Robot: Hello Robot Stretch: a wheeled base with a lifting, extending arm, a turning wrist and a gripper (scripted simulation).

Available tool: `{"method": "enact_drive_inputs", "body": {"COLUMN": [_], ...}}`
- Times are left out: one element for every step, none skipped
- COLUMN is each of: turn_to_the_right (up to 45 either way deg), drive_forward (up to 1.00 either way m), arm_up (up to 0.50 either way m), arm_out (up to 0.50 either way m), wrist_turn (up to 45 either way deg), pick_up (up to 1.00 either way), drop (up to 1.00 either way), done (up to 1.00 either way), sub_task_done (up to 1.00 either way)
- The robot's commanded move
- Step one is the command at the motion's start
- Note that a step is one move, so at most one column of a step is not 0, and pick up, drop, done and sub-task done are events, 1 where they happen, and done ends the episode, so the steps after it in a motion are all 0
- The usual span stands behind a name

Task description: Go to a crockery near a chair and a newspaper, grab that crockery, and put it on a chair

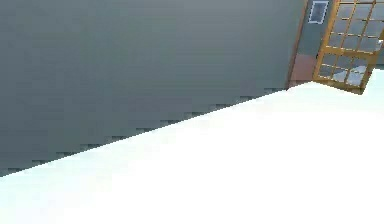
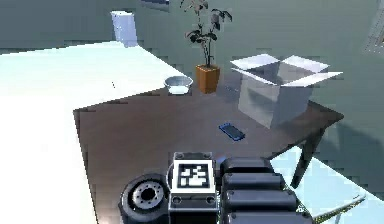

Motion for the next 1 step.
{"method": "enact_drive_inputs", "body": {"turn_to_the_right": [45.0], "drive_forward": [0.0], "arm_up": [0.0], "arm_out": [0.0], "wrist_turn": [0.0], "pick_up": [0.0], "drop": [0.0], "done": [0.0], "sub_task_done": [0.0]}}
